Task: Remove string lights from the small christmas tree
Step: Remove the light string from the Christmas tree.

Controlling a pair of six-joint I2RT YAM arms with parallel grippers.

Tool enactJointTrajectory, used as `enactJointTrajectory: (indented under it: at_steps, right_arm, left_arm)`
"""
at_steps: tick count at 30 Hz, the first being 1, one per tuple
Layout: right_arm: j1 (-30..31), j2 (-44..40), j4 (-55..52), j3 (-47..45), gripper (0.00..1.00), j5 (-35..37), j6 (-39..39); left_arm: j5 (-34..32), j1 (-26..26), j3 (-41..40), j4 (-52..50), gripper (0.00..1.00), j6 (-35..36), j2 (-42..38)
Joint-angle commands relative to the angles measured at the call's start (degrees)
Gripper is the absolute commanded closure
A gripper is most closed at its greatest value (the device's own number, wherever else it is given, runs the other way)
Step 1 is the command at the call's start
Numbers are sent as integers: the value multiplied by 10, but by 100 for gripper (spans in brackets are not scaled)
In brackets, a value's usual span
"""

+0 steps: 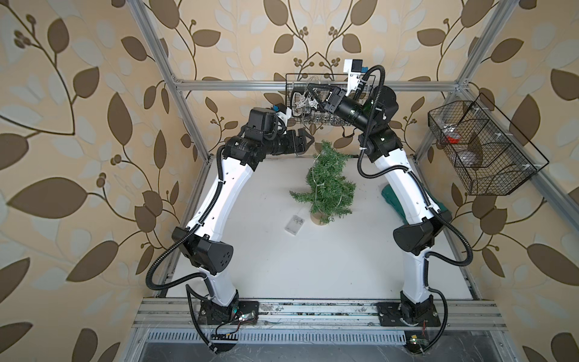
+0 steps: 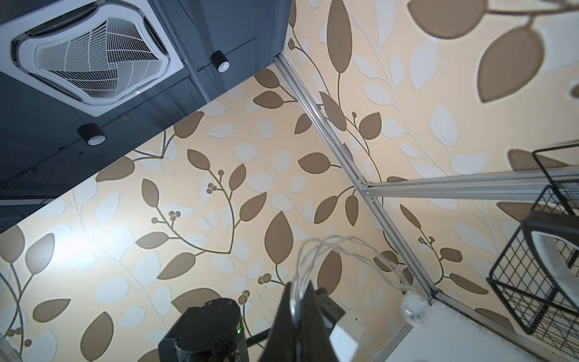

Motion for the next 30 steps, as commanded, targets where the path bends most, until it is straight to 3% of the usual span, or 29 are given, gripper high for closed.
enactJointTrajectory:
  at_steps: [1,8,14,23,30]
  right_arm:
    - [0,-25,5,6,100,-20,-16]
    - [-19,-48,-1,-17,100,-26,-22]
    - [-40,-53,-4,-19,100,-31,-21]
    - [-53,-57,-3,-38,100,-18,-29]
    - [-52,-44,8,-40,100,-18,-24]
  left_arm:
    - [0,10,21,57,15,-23,23]
    - [27,11,26,113,27,-75,65]
    - [74,11,-17,168,24,-121,60]
    - [46,26,-92,143,22,-87,-7]
    - [82,26,-195,276,23,-83,-54]
